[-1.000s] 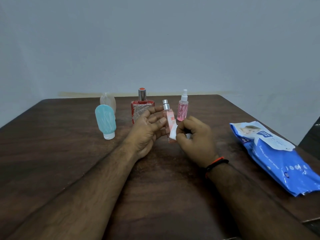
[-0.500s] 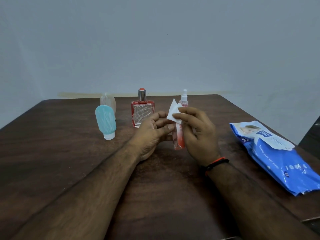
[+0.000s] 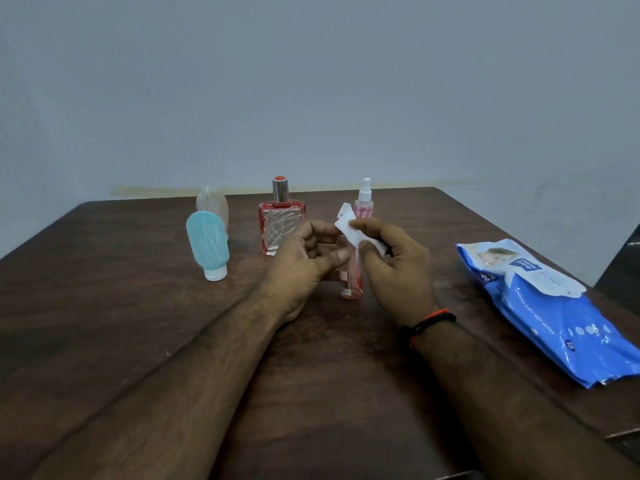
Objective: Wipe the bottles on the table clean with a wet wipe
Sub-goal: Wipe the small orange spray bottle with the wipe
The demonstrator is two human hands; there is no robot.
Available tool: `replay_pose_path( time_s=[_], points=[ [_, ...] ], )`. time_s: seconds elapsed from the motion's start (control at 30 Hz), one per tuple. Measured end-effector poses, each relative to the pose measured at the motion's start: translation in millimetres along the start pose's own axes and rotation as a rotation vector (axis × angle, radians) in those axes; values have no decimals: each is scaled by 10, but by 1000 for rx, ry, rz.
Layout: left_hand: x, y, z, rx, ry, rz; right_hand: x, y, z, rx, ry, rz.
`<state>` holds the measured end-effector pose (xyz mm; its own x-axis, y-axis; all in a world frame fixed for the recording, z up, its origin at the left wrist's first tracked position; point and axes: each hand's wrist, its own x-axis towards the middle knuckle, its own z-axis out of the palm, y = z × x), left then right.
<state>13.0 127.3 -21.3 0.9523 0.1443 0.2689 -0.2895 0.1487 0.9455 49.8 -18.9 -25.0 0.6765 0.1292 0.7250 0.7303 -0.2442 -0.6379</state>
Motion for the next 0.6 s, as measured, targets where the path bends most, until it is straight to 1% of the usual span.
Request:
replay_pose_path(
  time_s=[0.1, 0.3, 0.47, 0.6],
  points=[
    [3, 4, 16, 9, 62, 10, -2, 3, 5, -6, -1, 24],
    [40, 71, -47, -123, 202, 32, -33, -3, 9, -75, -68, 37],
    [76, 83, -88, -155, 255, 59, -49, 41, 8, -135, -135, 70],
    [106, 64, -83, -164, 290, 78, -58, 38, -1, -126, -146, 80]
  ],
)
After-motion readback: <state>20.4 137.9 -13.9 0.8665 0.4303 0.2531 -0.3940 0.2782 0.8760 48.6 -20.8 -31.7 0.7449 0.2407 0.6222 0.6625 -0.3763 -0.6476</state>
